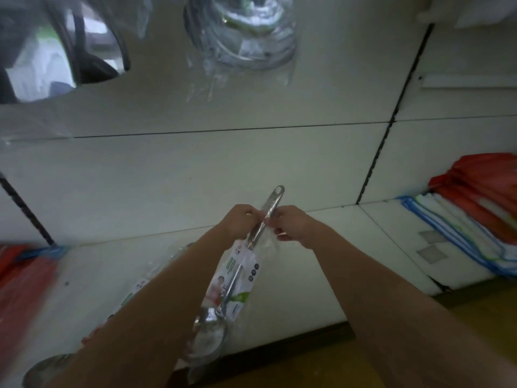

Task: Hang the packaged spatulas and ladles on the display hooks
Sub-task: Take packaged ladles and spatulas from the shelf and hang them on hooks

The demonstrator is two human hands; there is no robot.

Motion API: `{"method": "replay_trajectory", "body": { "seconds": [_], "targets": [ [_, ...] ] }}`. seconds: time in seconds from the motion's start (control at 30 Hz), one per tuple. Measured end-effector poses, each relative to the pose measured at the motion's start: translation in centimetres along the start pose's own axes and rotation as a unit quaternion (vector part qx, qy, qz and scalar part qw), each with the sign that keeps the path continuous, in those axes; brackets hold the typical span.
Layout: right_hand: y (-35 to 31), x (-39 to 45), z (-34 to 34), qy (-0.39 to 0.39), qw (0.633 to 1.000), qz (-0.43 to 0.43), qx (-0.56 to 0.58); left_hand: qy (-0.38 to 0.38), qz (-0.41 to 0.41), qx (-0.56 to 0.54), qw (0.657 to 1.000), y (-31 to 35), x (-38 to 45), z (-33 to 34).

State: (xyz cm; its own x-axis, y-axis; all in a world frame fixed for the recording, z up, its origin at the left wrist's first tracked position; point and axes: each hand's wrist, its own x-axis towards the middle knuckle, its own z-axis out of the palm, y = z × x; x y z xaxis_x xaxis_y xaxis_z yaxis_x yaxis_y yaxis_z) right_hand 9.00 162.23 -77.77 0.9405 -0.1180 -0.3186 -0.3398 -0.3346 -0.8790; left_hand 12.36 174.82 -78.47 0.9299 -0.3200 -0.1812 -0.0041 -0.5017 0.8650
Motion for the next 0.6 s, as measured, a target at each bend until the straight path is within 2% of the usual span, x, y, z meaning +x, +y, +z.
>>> {"method": "replay_trajectory", "body": {
  "seconds": [0.1,0.2,0.37,0.6],
  "targets": [
    [-0.6,-1.6,-2.8,0.041,0.999,-0.018,-0.014,0.005,0.033,-0.040,0.999,2.7,-0.7,1.0],
    [-1.3,-4.4,-5.9,0.072,0.997,-0.033,0.018,0.001,0.075,-0.068,0.995,6.0,-2.1,2.3],
    [-2.7,-10.2,-10.1,0.090,0.992,-0.065,0.067,-0.022,0.134,-0.073,0.988,11.1,-5.6,4.0],
    [-6.6,-16.6,-12.8,0.107,0.987,-0.115,0.019,0.003,0.180,-0.065,0.982,16.0,-10.7,4.1]
  ]
}}
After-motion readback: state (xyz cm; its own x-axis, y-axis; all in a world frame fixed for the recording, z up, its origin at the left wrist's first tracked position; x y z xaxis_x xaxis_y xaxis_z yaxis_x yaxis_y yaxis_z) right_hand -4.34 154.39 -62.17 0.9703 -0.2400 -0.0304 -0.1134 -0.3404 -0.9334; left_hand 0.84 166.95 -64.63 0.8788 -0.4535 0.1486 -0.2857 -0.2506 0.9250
